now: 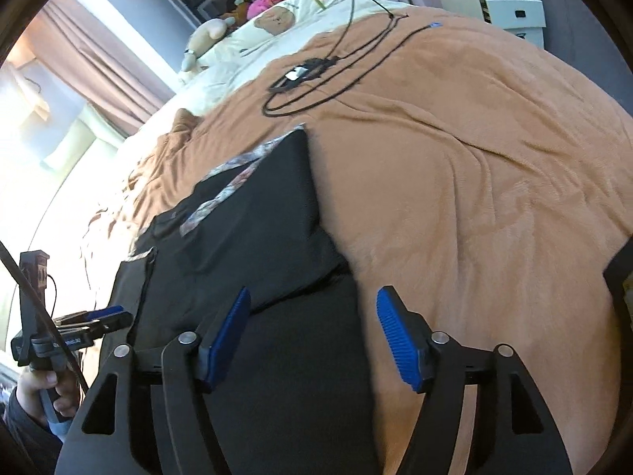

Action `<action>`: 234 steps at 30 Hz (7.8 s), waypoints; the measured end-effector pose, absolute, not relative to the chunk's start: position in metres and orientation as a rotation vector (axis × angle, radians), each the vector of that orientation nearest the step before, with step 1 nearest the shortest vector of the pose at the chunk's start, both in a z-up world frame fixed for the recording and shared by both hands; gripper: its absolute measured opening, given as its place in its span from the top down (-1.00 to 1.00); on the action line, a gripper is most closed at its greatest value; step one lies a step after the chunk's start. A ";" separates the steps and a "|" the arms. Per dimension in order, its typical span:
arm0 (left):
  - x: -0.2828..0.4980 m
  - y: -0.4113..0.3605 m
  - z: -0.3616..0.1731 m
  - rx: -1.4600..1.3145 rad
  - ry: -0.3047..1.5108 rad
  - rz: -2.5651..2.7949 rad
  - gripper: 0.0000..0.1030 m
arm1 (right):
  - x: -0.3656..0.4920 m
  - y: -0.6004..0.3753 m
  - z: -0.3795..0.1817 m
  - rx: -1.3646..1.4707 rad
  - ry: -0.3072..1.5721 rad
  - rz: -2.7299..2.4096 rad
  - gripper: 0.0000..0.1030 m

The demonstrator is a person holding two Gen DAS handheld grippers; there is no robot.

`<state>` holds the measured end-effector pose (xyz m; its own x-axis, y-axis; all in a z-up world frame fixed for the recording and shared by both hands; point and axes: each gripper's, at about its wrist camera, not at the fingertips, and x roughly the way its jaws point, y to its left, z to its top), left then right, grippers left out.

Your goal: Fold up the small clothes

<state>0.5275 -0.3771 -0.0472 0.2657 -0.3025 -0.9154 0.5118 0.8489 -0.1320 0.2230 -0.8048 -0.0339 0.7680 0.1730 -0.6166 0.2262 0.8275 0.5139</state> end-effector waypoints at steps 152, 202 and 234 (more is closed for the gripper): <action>0.187 0.101 -0.087 -1.184 0.824 -0.339 0.96 | -0.146 -0.710 -0.070 0.934 0.487 0.038 1.00; 0.099 0.120 0.086 -1.113 0.542 -0.434 0.95 | -0.201 -0.751 -0.008 0.887 0.324 0.205 1.00; 0.327 0.063 0.030 -1.077 0.792 -0.278 0.95 | -0.018 -0.750 0.018 0.974 0.486 0.076 1.00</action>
<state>0.3274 0.0631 0.0299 0.6994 -0.5631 -0.4401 -0.1648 0.4721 -0.8660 -0.0183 -0.7505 0.0180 0.8905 0.2756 -0.3620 0.1526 0.5686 0.8083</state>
